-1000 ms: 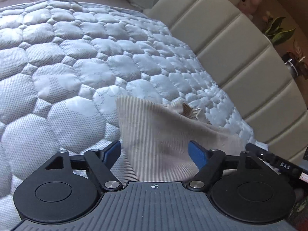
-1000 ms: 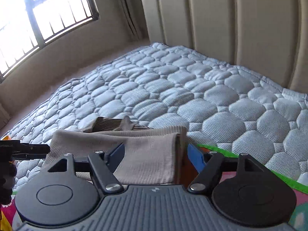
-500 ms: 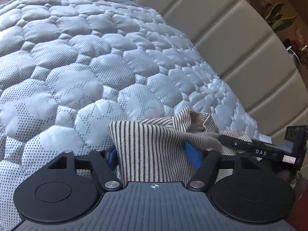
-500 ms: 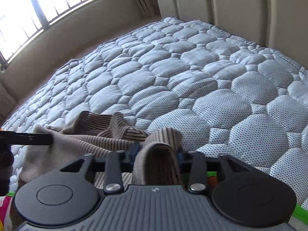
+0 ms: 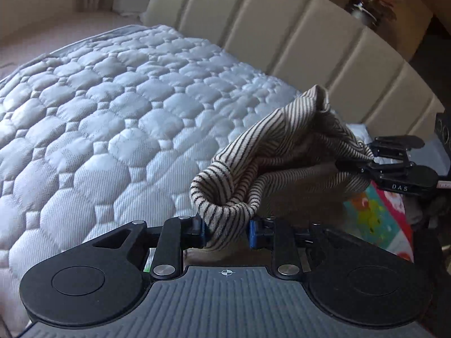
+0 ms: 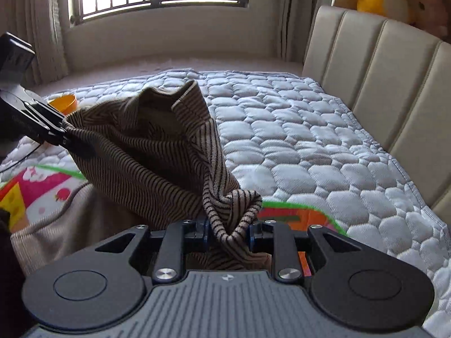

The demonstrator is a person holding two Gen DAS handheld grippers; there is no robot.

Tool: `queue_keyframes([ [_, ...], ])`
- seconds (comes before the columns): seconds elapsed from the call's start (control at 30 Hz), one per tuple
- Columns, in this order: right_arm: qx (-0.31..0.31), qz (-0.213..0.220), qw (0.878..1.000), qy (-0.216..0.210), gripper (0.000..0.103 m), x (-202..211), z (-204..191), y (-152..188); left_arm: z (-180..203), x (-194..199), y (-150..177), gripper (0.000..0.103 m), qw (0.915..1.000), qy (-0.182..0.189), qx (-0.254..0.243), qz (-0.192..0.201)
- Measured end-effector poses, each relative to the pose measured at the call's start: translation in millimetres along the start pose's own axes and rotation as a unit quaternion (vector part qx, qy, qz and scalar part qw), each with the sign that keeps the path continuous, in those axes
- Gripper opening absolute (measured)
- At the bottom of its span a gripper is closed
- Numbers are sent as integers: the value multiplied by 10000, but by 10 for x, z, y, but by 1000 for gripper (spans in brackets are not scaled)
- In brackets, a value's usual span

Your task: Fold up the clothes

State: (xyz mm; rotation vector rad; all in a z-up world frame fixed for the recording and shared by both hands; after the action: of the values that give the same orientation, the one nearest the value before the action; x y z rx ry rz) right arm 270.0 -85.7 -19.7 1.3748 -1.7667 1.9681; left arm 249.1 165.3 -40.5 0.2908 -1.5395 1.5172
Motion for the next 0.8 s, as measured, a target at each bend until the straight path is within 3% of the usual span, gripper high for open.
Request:
queue_keyframes([
  [0.2,287,-541,9977,288,29,266,-164,738,283,397,550,40,9987,31,26,-511],
  [0.33,129,-803,9962,320,46,486,-154,1094,321,688,764,54,9975,200,341,-586],
  [0.4,-116,-766,9967,235,58,625,-135,1163,328,811,833,69,9965,301,565,-546],
  [0.47,-364,-705,9967,144,66,758,-118,1211,337,854,894,74,9942,414,855,-505],
  [0.57,-821,-592,9949,-17,77,903,-87,1230,349,736,960,80,9901,458,1219,-521],
  [0.63,-1244,-451,9912,-95,78,923,-35,1188,341,581,996,81,9871,392,1445,-575],
  [0.8,-2574,-28,9662,-137,80,627,205,1045,228,140,1073,82,9774,102,1982,-723],
])
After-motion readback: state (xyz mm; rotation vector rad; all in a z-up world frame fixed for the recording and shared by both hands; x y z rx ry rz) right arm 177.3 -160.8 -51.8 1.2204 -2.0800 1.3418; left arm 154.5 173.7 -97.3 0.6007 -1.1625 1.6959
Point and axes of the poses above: each gripper's, at about its wrist camera, not at the fingertips, and x roughly against the way its jaws point, z to its right, y to its underside, the point moved 9 cm from there along -x, roughly the way its jaws point, and after that the axes turned 14 degrees about -x, right-handed, at the moved point
